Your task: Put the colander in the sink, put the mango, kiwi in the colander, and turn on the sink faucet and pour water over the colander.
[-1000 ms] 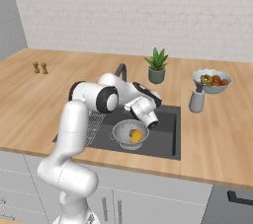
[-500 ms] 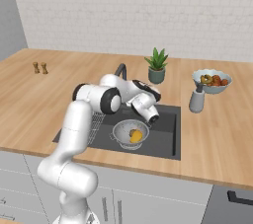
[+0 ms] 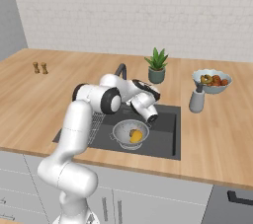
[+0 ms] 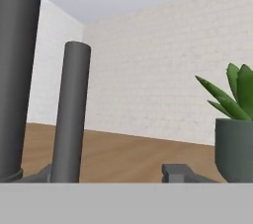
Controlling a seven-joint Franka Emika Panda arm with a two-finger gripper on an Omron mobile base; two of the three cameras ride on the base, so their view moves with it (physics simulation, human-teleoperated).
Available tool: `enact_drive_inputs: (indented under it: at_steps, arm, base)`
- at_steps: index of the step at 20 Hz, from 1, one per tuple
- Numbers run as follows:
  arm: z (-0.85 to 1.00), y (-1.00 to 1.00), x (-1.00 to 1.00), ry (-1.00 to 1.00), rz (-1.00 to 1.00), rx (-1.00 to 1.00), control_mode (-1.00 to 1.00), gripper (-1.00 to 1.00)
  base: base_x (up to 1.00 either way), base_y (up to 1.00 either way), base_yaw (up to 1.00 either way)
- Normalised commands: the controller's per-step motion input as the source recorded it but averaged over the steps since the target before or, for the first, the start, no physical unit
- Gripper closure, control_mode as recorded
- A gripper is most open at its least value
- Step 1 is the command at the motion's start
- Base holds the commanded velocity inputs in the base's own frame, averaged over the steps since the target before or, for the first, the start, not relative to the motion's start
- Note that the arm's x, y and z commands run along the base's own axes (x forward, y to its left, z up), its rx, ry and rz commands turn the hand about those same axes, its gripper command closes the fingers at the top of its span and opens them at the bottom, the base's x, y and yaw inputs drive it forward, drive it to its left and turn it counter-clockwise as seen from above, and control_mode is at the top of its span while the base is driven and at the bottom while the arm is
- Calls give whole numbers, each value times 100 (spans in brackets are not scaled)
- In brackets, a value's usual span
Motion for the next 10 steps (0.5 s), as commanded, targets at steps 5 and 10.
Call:
enact_drive_inputs:
  at_steps: [5, 10]
  arm:
    - [0, -6, 0, -3, -19, 0, -100, 100]
    - [0, -43, 11, -1, -26, 5, -100, 100]
  base:
    - [0, 0, 0]
    - [0, 0, 0]
